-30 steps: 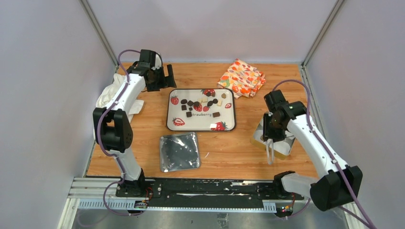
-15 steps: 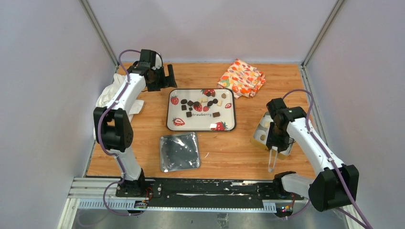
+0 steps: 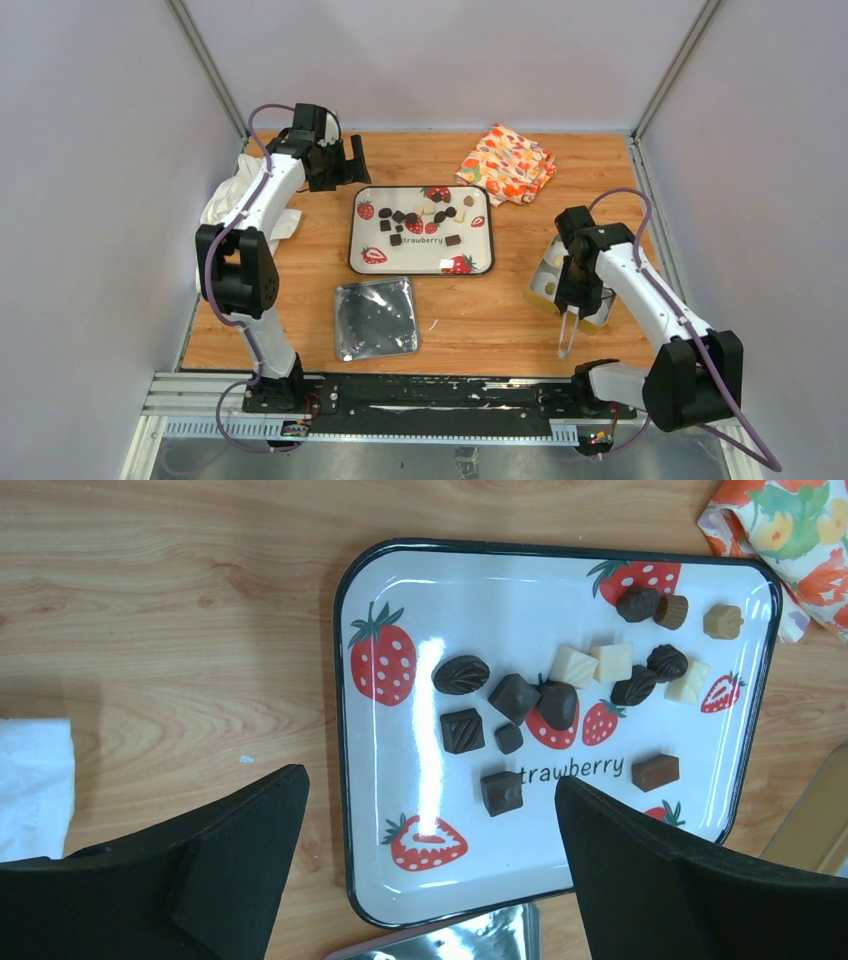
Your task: Pack the chocolate
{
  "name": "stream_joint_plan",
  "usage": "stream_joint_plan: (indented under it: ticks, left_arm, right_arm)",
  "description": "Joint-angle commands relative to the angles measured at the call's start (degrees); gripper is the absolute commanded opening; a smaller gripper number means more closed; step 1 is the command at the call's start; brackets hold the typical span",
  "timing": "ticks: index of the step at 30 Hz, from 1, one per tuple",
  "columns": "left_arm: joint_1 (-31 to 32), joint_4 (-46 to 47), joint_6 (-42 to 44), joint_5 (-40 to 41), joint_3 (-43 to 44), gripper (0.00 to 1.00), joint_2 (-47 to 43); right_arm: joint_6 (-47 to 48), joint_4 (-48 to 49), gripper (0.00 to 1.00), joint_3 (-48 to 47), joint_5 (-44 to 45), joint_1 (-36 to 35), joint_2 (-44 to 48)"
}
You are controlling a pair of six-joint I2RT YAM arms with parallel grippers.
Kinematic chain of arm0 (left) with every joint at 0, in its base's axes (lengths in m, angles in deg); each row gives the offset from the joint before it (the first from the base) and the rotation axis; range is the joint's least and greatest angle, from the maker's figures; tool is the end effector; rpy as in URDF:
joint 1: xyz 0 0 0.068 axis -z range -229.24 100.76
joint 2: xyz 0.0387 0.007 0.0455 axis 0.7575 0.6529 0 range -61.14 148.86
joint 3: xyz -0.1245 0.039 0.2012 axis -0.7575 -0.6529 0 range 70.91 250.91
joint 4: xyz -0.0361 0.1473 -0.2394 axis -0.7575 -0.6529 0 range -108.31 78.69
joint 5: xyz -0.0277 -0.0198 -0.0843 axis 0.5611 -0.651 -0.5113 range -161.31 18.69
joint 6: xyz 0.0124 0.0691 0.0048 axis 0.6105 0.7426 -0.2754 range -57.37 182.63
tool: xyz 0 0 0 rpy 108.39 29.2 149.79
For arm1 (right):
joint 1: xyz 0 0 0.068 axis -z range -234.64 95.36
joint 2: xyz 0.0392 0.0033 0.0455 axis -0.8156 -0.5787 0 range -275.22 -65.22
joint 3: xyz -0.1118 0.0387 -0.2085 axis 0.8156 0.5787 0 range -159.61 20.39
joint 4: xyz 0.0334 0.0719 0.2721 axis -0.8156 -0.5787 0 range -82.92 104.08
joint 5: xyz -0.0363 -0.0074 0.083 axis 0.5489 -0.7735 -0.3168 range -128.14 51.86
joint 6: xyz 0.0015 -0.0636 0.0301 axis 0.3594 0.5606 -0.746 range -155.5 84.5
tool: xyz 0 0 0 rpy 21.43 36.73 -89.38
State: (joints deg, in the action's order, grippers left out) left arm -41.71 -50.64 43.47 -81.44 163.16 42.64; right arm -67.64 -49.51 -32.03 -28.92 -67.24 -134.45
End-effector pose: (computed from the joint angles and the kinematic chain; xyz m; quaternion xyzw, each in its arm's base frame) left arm 0.4270 -0.0668 0.2403 -0.0656 0.9368 -0.1579 0.3053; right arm 0.2309 0.0422 0.1791 0.1752 0.9777 -0.0422 0.1076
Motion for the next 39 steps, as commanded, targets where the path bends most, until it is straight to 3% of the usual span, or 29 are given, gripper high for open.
stream_joint_plan:
  ticks: [1, 10, 39]
  left_arm:
    - [-0.41, 0.31, -0.05, -0.69, 0.48, 1.00, 0.41]
    - [-0.41, 0.37, -0.17, -0.26, 0.12, 1.00, 0.43]
    - [-0.41, 0.43, -0.36, -1.36, 2.41, 1.00, 2.60]
  right_arm:
    - [0.72, 0.76, 0.29, 0.13, -0.10, 1.00, -1.35]
    - [1.67, 1.34, 0.38, 0.50, -0.95, 0.99, -2.96]
    - [2.96, 1.02, 0.45, 0.20, -0.29, 1.09, -4.68]
